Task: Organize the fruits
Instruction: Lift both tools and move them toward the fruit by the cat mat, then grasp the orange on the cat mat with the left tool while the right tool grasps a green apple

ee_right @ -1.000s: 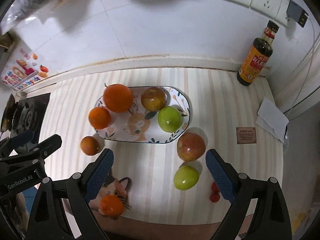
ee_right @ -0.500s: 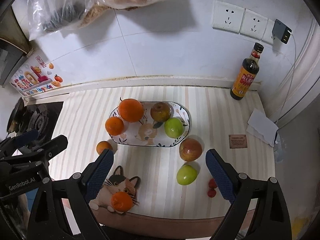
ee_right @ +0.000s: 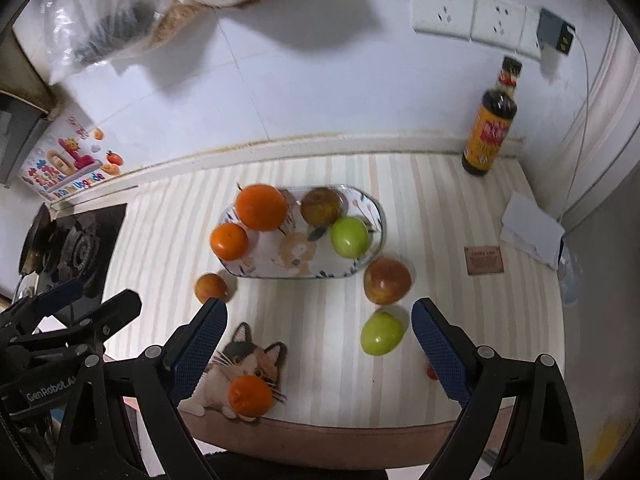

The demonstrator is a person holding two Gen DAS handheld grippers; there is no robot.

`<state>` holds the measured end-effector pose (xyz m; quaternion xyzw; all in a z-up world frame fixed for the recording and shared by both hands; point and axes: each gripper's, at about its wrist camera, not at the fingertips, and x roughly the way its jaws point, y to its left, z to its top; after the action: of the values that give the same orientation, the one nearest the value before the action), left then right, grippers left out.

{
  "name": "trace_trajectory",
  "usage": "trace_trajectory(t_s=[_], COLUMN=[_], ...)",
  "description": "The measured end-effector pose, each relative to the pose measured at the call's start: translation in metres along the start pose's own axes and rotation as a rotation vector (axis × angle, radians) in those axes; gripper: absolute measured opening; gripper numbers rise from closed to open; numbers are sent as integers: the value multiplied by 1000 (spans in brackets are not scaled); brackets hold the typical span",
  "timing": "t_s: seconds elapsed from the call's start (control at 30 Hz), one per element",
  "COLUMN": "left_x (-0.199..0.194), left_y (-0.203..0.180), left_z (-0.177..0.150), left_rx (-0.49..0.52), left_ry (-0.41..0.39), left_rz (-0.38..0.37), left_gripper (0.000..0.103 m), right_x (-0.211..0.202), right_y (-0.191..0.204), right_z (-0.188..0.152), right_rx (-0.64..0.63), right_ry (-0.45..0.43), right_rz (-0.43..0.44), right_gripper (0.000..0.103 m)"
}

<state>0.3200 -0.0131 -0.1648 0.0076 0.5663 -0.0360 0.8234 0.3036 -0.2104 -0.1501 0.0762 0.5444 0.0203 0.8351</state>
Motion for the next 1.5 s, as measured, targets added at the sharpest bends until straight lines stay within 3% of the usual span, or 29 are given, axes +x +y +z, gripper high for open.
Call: trace_trajectory(t_s=[0.37,0.6,0.77,0.87,0.93,0.97,1.03,1.37,1.5], left_x=[99,141,164,173,178,178,175,172,180], left_y=[0,-7,-16,-22,-28,-30,-30,-24,-21], left_z=[-59,-86,-100,-103,-105,-106,-105,-103,-99], left_rx=[-51,-79,-85,-77,-59,-45,-27,-37,-51], left_ry=[310,437,502,511,515,505,473,476,503], left_rz=[-63,-101,-125,-138,-126,-102,-65,-86,-103], left_gripper=[100,99,99,97,81,79,60,62,63], right_x=[112,175,197,209,215,218,219,217,220], right_y=[-75,-109,-110,-107,-104,-102,-96,-33,-23], right_z=[-43,-62,-62,-59,-57,-55,-55,-90,-96], right_rx=[140,265,289,292,286,280,247,2,-23], right_ry=[224,310,335,334,330,329,325,457,454], right_rz=[-40,39,60,76,82,87,77,157,152], right_gripper=[96,96,93,77,68,59,59,59,59])
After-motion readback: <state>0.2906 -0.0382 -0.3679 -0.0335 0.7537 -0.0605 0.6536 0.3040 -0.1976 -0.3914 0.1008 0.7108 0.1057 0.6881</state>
